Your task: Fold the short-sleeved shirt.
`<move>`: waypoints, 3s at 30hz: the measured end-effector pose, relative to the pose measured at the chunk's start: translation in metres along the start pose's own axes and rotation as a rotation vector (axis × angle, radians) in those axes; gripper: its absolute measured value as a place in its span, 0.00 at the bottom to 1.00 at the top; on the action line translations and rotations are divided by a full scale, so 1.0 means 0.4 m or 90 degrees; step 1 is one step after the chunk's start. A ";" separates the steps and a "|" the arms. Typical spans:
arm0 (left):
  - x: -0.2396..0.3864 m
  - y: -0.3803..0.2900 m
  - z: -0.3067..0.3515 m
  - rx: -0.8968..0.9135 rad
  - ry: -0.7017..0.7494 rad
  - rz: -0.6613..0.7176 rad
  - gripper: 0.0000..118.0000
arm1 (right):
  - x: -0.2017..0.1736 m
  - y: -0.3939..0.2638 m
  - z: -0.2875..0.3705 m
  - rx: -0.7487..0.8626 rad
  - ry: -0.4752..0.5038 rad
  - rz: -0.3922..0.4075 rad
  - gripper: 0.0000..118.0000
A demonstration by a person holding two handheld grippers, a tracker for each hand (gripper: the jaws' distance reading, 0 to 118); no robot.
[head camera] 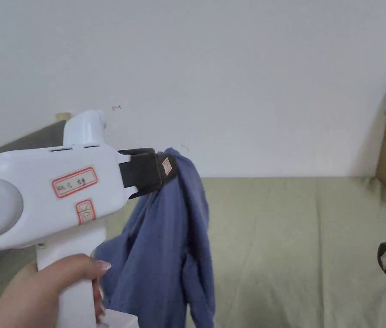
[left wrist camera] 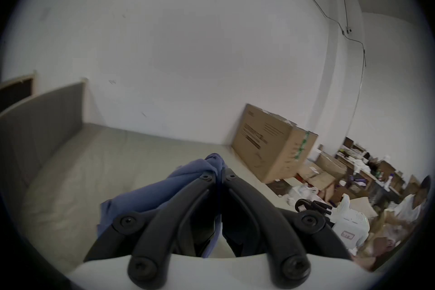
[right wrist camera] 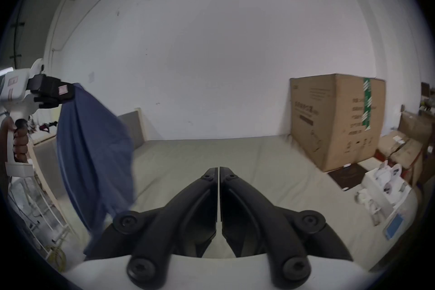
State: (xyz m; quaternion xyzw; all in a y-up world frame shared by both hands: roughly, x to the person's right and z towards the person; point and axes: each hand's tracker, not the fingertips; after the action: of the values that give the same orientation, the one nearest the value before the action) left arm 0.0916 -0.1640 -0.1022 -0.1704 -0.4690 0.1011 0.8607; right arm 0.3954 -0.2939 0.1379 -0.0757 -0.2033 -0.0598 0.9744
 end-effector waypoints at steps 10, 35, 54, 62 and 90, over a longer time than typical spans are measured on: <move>-0.025 -0.395 -0.557 -0.466 -0.020 0.180 0.02 | 0.162 -0.089 0.027 -0.095 -0.049 -0.041 0.02; -0.031 -0.439 0.005 0.065 0.228 -0.104 0.00 | 0.078 -0.125 0.047 0.051 -0.080 -0.055 0.02; -0.400 -0.449 -0.125 -0.425 0.244 0.242 0.00 | 0.036 -0.111 0.010 -0.030 -0.044 -0.079 0.02; -0.601 -0.622 -0.242 -0.485 0.371 0.235 0.82 | 0.007 -0.154 -0.027 -0.103 -0.016 -0.040 0.02; -0.363 -0.517 -0.031 -0.199 0.211 0.087 0.04 | 0.067 -0.247 -0.940 -0.611 0.023 -0.052 0.91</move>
State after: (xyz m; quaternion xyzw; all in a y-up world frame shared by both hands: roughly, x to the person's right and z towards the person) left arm 0.0266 -0.4056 -0.1404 -0.3473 -0.3186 0.0559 0.8802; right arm 0.5507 -0.4576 -0.1796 -0.5078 -0.1389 -0.1864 0.8295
